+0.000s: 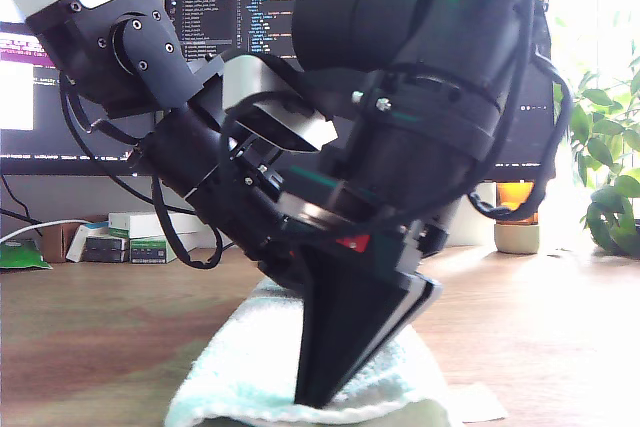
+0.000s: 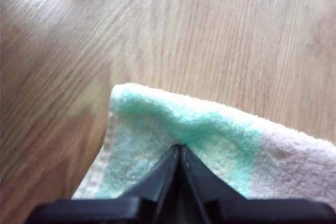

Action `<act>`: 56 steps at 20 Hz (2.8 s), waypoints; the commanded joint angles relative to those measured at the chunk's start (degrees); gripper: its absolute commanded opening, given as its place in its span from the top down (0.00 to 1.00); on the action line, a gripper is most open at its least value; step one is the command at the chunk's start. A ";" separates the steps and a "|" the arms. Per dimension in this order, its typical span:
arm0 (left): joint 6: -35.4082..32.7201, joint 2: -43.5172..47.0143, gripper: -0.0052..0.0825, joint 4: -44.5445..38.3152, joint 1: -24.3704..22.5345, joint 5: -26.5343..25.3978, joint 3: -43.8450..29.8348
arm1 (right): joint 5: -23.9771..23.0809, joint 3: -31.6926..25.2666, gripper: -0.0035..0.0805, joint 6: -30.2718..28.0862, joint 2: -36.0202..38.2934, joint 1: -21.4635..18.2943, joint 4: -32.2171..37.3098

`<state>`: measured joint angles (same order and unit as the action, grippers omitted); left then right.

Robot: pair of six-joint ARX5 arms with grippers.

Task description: Fold the tea towel to a neat square and place it to the right

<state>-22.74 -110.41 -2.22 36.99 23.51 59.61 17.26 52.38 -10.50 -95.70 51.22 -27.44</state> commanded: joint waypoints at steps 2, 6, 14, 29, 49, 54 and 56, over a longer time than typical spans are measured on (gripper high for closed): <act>-0.22 -2.34 0.96 3.28 -1.16 0.09 0.87 | 0.20 0.98 0.97 0.17 -0.66 0.37 -1.33; -0.24 -0.72 0.96 5.73 -2.12 3.08 1.90 | 0.11 2.43 0.97 0.15 1.51 0.11 -1.14; -0.24 5.14 0.96 6.12 -2.19 4.55 1.90 | -3.21 2.49 0.97 0.20 7.04 -0.76 -0.17; 1.68 26.56 0.96 9.11 -5.84 2.21 -7.98 | -13.86 -5.70 0.97 -1.57 25.03 -1.14 1.92; 10.84 17.00 0.96 -25.14 -5.73 11.65 -29.55 | -19.26 -21.20 0.97 -41.20 48.46 7.76 -9.66; 11.82 11.28 0.96 -26.58 -5.70 11.67 -29.22 | -15.72 -21.20 0.82 -45.48 41.42 7.76 -7.37; 12.22 10.56 0.96 -26.45 -5.73 11.63 -29.18 | -15.78 -21.20 0.69 -46.38 37.97 7.76 -3.78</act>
<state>-10.74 -99.15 -28.77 31.05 35.09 30.68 1.13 32.32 -56.51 -56.75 58.70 -32.84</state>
